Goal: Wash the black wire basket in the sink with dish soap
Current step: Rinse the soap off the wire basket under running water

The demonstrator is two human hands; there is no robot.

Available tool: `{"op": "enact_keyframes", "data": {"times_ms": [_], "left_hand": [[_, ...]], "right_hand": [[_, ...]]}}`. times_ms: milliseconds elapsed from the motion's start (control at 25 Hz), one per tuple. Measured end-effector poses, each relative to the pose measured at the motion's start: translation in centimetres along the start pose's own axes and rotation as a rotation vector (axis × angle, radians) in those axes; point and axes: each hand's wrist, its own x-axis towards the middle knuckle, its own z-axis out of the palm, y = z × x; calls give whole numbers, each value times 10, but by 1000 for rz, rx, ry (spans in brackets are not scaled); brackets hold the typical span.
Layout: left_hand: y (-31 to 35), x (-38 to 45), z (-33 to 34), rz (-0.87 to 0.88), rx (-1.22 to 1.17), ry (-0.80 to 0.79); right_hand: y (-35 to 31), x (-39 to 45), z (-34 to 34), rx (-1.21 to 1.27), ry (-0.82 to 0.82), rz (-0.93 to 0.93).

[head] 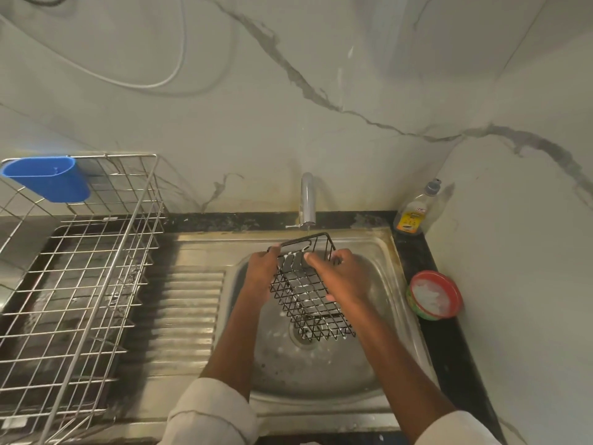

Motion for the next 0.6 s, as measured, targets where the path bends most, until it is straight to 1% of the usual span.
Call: {"op": "enact_keyframes", "data": {"times_ms": [160, 320, 520, 600], "left_hand": [[-5, -3, -3, -12, -84, -10], [-8, 0, 6, -7, -73, -56], [-7, -6, 20, 32, -76, -106], [-5, -5, 23, 42, -99, -135]], "right_hand": [[2, -4, -1, 22, -21, 25], [10, -9, -15, 77, -32, 79], [10, -9, -26, 129, 9, 154], [9, -8, -29, 141, 0, 170]]}}
